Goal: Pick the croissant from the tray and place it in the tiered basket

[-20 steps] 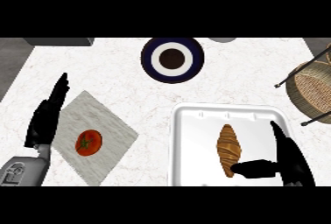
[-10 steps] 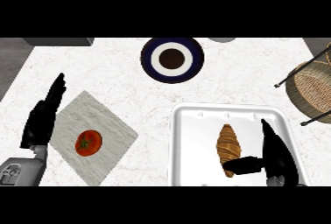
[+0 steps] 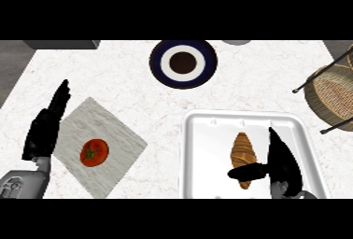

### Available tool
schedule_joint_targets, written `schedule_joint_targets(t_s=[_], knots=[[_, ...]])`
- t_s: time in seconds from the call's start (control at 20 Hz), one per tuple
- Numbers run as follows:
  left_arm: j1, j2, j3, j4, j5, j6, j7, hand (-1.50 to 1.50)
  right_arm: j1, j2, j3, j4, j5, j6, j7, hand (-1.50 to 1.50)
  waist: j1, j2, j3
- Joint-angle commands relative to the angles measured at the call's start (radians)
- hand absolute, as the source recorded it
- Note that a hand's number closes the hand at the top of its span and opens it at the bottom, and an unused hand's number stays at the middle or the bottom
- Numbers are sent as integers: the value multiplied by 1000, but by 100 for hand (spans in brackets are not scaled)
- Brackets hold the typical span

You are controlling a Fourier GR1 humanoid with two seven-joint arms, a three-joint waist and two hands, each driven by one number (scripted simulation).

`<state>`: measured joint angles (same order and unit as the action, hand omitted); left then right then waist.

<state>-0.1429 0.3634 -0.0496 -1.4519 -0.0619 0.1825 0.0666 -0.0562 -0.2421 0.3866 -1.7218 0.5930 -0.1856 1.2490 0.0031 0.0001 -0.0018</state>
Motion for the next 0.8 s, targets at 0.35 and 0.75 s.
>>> schedule_joint_targets(t_s=[0.35, 0.75], knots=[[-21, -8, 29, 61, -5, -29, -41, 0, -31, 98, -95, 36, 31, 107, 155, -150, -9, 1, 1], [-40, -26, 31, 15, -24, -24, 16, 0, -53, 203, -137, 203, 72, 71, 54, -150, -3, 1, 2]])
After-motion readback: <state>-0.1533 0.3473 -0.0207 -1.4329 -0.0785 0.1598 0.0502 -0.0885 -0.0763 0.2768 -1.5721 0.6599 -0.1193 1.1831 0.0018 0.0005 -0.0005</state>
